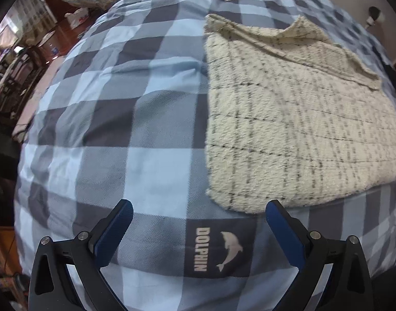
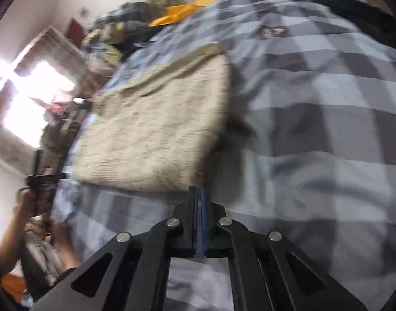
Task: Fold small clothes
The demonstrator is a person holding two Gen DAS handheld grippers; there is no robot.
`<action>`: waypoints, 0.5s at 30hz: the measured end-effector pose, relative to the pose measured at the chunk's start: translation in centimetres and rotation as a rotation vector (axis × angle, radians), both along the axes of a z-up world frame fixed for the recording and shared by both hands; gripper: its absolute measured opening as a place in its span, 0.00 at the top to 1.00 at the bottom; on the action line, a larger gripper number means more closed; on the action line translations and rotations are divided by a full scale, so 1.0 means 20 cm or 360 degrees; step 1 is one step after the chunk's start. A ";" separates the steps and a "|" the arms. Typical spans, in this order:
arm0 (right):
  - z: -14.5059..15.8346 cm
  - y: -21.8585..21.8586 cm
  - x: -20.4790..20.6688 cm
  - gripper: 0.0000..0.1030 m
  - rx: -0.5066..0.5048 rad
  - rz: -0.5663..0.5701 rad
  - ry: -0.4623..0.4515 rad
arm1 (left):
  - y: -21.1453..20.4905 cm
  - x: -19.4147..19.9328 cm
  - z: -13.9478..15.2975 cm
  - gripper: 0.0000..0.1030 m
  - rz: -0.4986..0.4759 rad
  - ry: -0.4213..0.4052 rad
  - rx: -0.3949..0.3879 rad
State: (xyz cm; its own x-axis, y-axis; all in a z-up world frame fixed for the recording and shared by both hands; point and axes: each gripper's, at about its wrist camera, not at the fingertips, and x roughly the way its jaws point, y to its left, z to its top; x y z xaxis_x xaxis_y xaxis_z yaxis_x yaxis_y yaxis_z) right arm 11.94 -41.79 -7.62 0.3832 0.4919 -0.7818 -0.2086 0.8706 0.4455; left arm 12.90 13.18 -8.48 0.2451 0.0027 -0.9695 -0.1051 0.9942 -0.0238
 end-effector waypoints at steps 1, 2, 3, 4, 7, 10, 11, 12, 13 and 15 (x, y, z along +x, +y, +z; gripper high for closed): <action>0.01 0.01 0.01 1.00 -0.0014 -0.0003 0.0004 | 0.00 0.00 0.00 0.00 -0.0023 -0.0008 -0.0027; 0.01 0.02 0.04 0.94 0.0005 -0.0008 0.0032 | -0.01 0.00 -0.01 0.00 -0.0058 -0.0012 -0.0062; 0.00 0.03 0.06 0.86 0.0069 -0.0010 0.0071 | -0.02 0.00 -0.02 0.00 -0.0111 -0.0016 -0.0100; -0.01 0.04 0.10 0.52 0.0154 -0.0046 0.0131 | -0.03 0.00 -0.03 0.00 -0.0143 -0.0018 -0.0117; -0.04 0.07 0.11 0.17 0.0191 -0.0158 0.0090 | -0.05 -0.01 -0.04 0.00 -0.0229 -0.0047 -0.0175; -0.05 0.14 0.13 0.17 0.0019 -0.0154 -0.0038 | -0.01 0.01 -0.09 0.00 -0.0133 -0.0049 -0.0293; -0.07 0.18 0.15 0.17 -0.0015 -0.0134 -0.0036 | 0.02 0.02 -0.10 0.00 -0.0078 -0.0057 -0.0336; -0.11 0.21 0.18 0.17 -0.0041 -0.0119 -0.0003 | 0.04 0.04 -0.12 0.00 0.0007 -0.0070 -0.0373; -0.13 0.22 0.20 0.17 -0.0042 -0.0115 0.0028 | 0.05 0.05 -0.13 0.00 0.0049 -0.0071 -0.0385; -0.16 0.22 0.23 0.17 -0.0013 -0.0127 0.0064 | 0.07 0.06 -0.15 0.01 0.0126 -0.0081 -0.0417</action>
